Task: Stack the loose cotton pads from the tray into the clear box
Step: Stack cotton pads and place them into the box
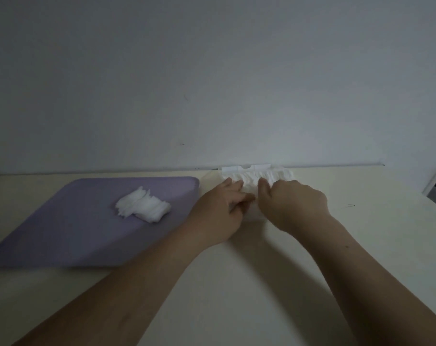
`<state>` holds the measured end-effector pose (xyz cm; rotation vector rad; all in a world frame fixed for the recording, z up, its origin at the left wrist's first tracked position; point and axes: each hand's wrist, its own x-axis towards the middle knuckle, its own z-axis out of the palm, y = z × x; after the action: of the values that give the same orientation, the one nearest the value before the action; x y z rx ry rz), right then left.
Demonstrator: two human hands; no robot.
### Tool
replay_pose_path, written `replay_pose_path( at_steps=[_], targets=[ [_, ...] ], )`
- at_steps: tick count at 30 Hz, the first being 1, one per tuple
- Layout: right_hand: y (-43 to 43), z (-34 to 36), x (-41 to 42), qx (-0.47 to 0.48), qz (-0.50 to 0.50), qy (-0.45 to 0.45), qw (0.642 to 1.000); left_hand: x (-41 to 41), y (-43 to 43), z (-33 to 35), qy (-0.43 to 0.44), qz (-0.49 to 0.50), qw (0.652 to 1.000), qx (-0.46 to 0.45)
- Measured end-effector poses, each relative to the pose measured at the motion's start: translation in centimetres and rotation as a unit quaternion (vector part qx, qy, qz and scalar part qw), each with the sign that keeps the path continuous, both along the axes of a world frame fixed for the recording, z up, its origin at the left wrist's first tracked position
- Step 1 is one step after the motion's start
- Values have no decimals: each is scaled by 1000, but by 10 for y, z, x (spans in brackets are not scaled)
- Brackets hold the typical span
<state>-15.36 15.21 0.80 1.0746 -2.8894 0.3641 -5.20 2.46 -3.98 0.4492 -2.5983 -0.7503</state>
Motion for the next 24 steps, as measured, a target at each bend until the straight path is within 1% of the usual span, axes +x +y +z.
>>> replay_pose_path(
  at_steps=[1,3,5,6,7,9,10,12,13,14,15,17,19,21,24],
  targets=[
    [3,3,-2,-14,-25,5,1000,5,1,2,-8,-12,1000,-9],
    [7,10,-3,-56,-38,48,997,25,-2,4,1,-2,1000,20],
    [6,15,2,-130,5,78,988,47,-16,2,36,30,999,15],
    [4,17,8,-172,45,66,982,57,-27,0,54,52,997,-8],
    [1,18,19,-213,91,34,972,69,-39,-2,65,75,995,-31],
    [-14,19,46,-253,172,-47,951,95,-63,-3,64,129,986,-79],
    [-22,15,58,-247,205,-77,944,105,-73,-3,55,156,982,-95],
    [-45,2,80,-225,268,-109,931,129,-93,-5,44,216,969,-111],
    [-59,-6,89,-211,293,-118,925,138,-103,-7,36,241,963,-114],
    [-73,-14,96,-194,312,-116,923,144,-112,-10,23,247,963,-108],
    [-87,-21,101,-174,326,-108,923,148,-117,-9,7,239,967,-88],
    [-118,-36,108,-154,346,-113,919,153,-128,-12,-27,216,976,6],
    [-138,-48,109,-143,356,-126,915,152,-133,-20,-15,195,979,52],
    [-155,-59,107,-125,356,-115,919,154,-140,-28,21,193,980,45],
    [-167,-63,99,-141,333,-78,929,158,-149,-32,45,193,980,24]
  ],
)
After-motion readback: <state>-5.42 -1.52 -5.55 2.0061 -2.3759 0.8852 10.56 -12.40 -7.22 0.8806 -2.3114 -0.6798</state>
